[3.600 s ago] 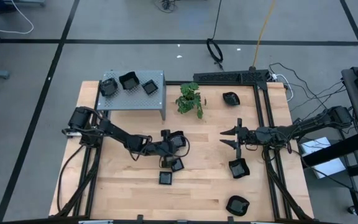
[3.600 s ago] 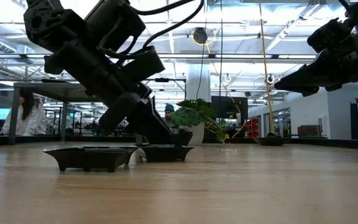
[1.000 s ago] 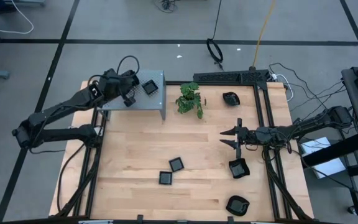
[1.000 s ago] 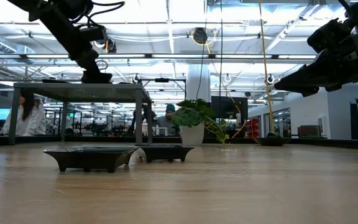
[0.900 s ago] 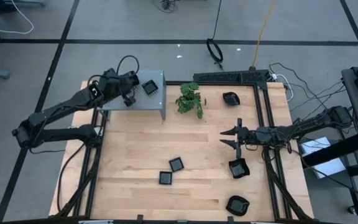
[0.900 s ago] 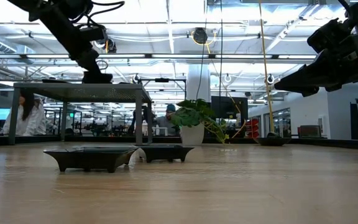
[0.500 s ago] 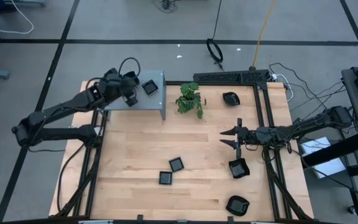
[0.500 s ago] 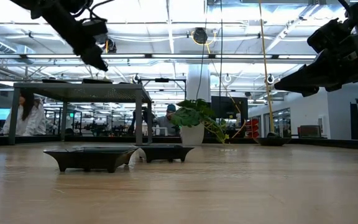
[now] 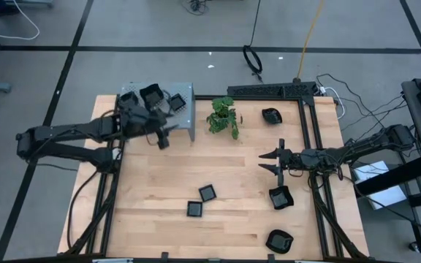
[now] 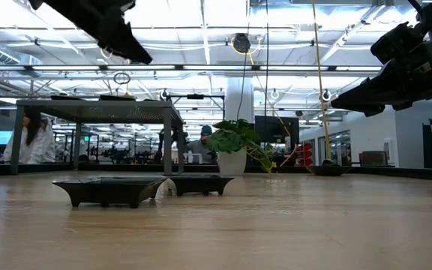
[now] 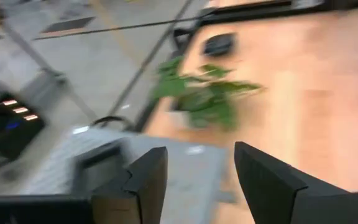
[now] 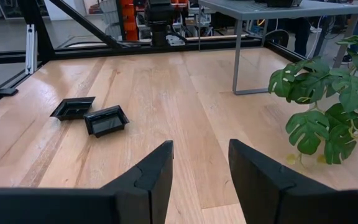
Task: Pick & Place Mini shaped plates
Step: Stack the black square plate on top of the black square plate on the shelf
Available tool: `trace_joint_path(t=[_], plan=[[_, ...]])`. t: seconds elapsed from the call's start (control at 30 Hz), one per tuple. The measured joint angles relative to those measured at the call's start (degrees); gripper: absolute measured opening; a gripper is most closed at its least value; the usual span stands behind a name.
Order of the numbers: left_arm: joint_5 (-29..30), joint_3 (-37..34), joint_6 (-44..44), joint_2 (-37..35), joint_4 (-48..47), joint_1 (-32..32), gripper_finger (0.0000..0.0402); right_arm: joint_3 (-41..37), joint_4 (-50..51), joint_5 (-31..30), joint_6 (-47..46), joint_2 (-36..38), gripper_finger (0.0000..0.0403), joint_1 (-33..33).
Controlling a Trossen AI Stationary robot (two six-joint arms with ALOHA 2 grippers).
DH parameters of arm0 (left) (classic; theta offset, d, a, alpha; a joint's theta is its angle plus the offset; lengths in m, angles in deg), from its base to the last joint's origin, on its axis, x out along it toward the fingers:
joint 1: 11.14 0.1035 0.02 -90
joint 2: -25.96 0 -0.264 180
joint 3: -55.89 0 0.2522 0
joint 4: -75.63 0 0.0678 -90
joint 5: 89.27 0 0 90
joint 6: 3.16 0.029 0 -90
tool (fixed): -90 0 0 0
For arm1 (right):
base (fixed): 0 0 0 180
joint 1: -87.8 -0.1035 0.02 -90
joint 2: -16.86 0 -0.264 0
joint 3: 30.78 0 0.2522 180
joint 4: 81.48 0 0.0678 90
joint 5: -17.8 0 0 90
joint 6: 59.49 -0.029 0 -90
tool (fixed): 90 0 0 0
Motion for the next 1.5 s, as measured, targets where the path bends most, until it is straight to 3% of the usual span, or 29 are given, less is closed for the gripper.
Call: trace_joint_path(t=[0.2, 0.4, 0.7, 1.0, 1.5], plan=[[-0.25, 0.0, -3.0, 4.08, 0.01, -12.01, 0.018, -0.01, 0.02, 0.02, 0.0, -0.01, 0.0144, -0.02], [-0.27, 0.0, -4.39, 12.55, 0.81, -21.16, 0.0182, -0.01, 0.0, 0.0, 0.0, 0.0, 0.0146, -0.01], [-0.38, -0.04, 1.22, 26.78, 12.5, -30.04, 0.0182, -0.01, 0.02, 0.0, -0.01, -0.02, 0.0145, 0.0], [-1.44, -0.04, 12.11, 36.85, 22.54, -34.95, 0.0182, -0.01, 0.0, 0.02, -0.01, -0.02, 0.0146, 0.0], [-1.3, -0.02, 33.37, 45.56, 24.01, -33.65, 0.0181, -0.01, 0.0, 0.02, 0.01, 0.0, 0.0144, -0.02]])
